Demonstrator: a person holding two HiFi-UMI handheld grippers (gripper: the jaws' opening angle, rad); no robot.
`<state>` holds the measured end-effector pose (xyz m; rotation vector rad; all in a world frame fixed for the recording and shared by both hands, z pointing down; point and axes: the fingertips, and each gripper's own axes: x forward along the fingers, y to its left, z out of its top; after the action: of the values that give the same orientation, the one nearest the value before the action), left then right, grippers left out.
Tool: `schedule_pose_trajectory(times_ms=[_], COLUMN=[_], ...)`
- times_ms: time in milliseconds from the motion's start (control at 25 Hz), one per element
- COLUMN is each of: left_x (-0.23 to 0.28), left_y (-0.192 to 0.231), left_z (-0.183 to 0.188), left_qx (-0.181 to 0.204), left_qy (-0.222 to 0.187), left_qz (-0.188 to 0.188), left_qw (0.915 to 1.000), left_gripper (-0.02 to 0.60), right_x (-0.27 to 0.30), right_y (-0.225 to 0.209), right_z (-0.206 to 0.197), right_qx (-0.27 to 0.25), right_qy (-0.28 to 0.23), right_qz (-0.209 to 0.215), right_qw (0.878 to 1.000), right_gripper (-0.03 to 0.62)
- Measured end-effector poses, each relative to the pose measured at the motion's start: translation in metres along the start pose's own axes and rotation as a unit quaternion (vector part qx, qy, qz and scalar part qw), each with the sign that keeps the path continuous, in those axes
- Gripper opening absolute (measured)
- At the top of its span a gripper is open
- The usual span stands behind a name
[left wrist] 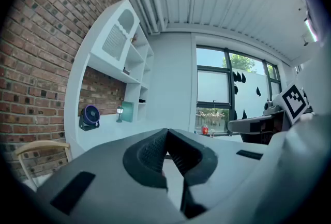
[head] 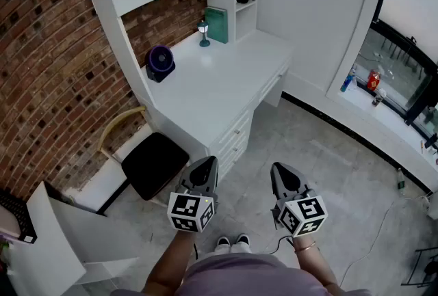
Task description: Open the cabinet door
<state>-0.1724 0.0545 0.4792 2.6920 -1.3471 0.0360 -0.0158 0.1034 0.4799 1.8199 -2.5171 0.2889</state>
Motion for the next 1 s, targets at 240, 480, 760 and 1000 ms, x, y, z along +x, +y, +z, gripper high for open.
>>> schedule_pose_trajectory(times_ms=[240, 480, 760, 1000], left_x=[-0.004, -0.008, -0.005, 0.005], left_y=[0.001, -0.002, -0.001, -0.005], left_z=[0.003, 0.001, -0.002, 0.003], left_qx=[-0.002, 0.001, 0.004, -0.003], left_qy=[-0.004, -0.003, 0.001, -0.011], left_qz=[0.003, 0.001, 0.013, 0.018], left_qw=[1.0000, 1.0000, 0.9999, 0.9998], left_gripper=[0.000, 0.000, 0.000, 0.053], right_x=[-0.002, -0.004, -0.003, 0.000], right_y=[0.003, 0.004, -0.006, -0.017], right_z=[0.001, -0.007, -0.005, 0.001], right_qx=[0.002, 0.014, 0.010, 0.014], right_qy=[-0.001, 0.002, -0.002, -0.006], right_qz=[0.001, -0.001, -0.013, -0.007], right_qw=[1.000, 1.000, 1.000, 1.000], right_gripper=[0.003, 0.003, 0.010, 0.069])
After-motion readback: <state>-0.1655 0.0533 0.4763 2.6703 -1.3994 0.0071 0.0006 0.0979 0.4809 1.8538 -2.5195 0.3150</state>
